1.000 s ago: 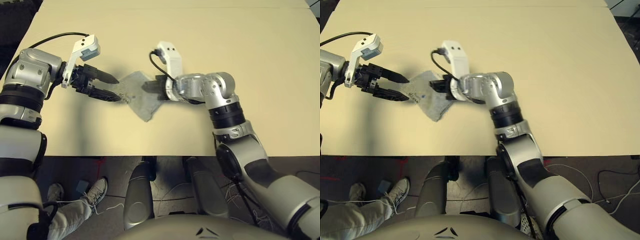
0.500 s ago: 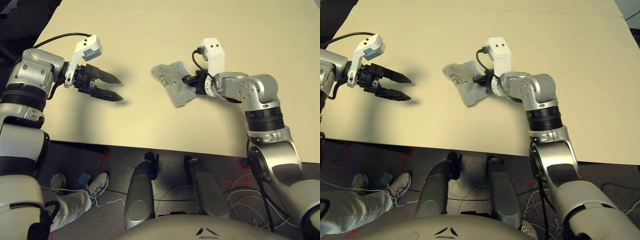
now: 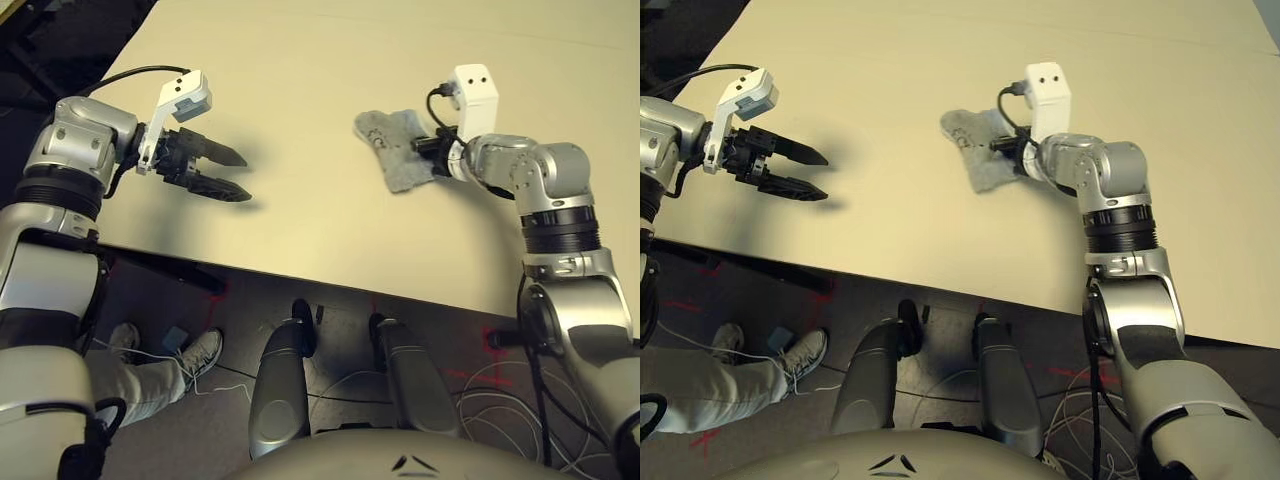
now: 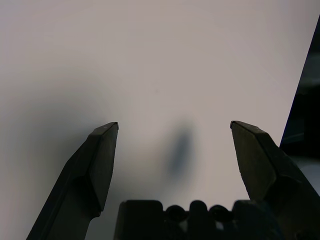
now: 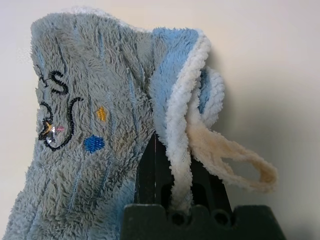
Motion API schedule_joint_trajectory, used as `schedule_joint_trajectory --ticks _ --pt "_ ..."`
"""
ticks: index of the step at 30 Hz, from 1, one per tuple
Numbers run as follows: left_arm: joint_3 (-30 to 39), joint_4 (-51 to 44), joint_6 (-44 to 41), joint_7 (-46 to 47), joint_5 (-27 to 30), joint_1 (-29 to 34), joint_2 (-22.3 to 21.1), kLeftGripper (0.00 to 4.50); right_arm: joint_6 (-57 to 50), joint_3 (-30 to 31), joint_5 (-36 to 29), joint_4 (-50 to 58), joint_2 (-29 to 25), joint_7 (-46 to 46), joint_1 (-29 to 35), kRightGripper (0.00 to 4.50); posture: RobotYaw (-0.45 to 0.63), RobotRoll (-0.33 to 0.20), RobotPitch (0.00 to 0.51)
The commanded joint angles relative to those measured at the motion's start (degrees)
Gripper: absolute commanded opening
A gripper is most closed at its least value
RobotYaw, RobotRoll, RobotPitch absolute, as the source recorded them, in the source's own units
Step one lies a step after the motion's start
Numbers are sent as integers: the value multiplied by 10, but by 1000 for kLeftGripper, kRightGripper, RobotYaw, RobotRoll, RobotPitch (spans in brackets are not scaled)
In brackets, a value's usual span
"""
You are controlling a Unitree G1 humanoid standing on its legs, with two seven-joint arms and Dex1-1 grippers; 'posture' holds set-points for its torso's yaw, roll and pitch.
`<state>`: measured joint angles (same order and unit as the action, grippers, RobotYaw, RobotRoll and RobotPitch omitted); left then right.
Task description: Wipe the water off the table with a rag.
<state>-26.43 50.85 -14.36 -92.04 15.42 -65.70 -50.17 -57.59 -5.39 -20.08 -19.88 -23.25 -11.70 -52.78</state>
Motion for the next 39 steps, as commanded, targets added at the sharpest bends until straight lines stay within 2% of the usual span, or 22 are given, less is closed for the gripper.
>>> schedule_joint_trajectory --ticks 1,16,22,25,29,34,39 --pt "26 26 18 -5 -23 -12 15 4500 7 -17 25 -31 -13 19 -4 33 -210 0 336" --pt "128 96 80 40 -91 -44 72 4500 41 -58 43 -52 -37 39 -41 33 -203 0 339" --pt "143 102 83 29 -111 -43 74 4500 -57 -78 8 13 -48 29 -122 33 -205 0 337" --pt "149 105 86 28 -118 -44 77 4500 -104 -87 0 23 -48 26 -142 33 -213 0 335" --pt "164 117 96 47 -123 -54 89 4500 -107 -89 12 21 -67 24 -131 33 -219 0 331" --pt "189 138 110 101 -122 -69 108 4500 -43 -107 44 -24 -101 46 -100 33 -219 0 331" --pt "222 164 147 194 -123 -84 121 4500 -10 -104 61 -73 -140 36 -88 33 -215 0 332"
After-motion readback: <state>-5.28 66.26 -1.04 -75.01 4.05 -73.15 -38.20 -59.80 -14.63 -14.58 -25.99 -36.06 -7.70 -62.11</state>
